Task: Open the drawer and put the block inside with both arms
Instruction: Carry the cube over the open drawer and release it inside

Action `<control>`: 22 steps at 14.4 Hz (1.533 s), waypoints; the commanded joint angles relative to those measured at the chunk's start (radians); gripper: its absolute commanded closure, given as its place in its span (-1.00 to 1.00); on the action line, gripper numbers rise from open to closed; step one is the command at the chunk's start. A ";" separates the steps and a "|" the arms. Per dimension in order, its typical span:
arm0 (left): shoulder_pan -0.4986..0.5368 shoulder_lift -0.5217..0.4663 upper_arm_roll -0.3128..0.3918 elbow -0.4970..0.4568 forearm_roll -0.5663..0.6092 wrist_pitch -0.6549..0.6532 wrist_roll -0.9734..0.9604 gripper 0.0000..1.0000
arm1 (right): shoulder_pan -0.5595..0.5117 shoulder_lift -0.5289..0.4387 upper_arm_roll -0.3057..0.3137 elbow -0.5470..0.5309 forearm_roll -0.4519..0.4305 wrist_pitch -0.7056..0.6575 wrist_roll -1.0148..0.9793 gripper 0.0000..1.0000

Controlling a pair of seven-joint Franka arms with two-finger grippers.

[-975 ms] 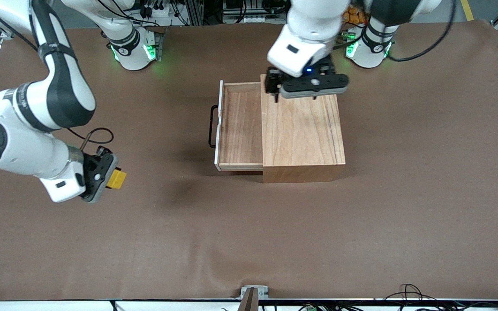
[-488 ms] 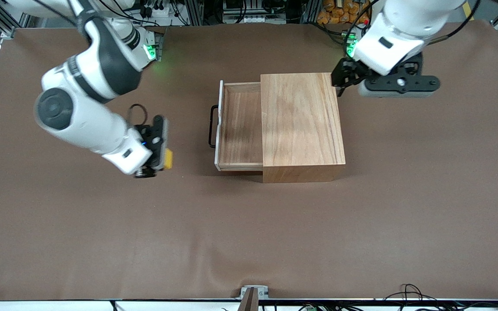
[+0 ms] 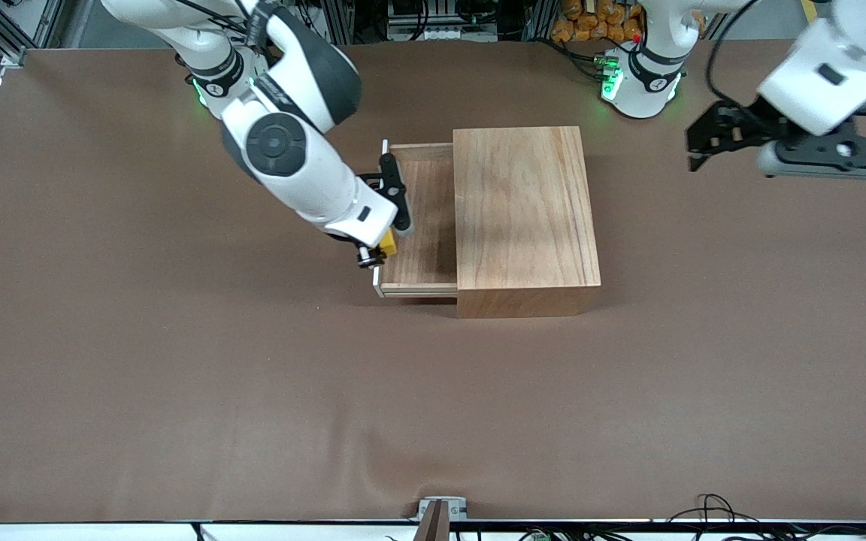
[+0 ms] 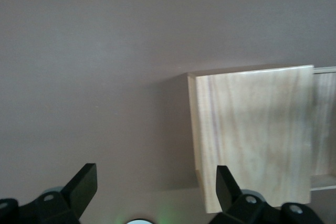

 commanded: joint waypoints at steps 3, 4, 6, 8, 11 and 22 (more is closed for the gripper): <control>0.123 -0.034 -0.009 -0.050 -0.044 -0.023 0.091 -1.00 | 0.060 -0.026 -0.005 -0.153 -0.027 0.182 0.019 1.00; 0.158 -0.036 -0.009 -0.071 -0.070 -0.023 0.108 -1.00 | 0.060 -0.026 -0.005 -0.168 -0.027 0.199 0.022 1.00; 0.190 -0.069 -0.009 -0.140 -0.079 -0.001 0.119 -1.00 | 0.062 -0.018 -0.005 -0.194 -0.027 0.237 0.028 1.00; 0.224 -0.106 -0.012 -0.203 -0.078 0.032 0.121 -1.00 | 0.072 -0.015 -0.005 -0.240 -0.027 0.286 0.071 1.00; 0.218 -0.209 -0.017 -0.347 -0.078 0.105 0.107 -1.00 | 0.106 -0.010 -0.008 -0.254 -0.029 0.311 0.118 1.00; 0.229 -0.180 -0.011 -0.375 -0.073 0.174 0.154 -1.00 | 0.163 0.005 -0.011 -0.274 -0.104 0.348 0.313 -1.00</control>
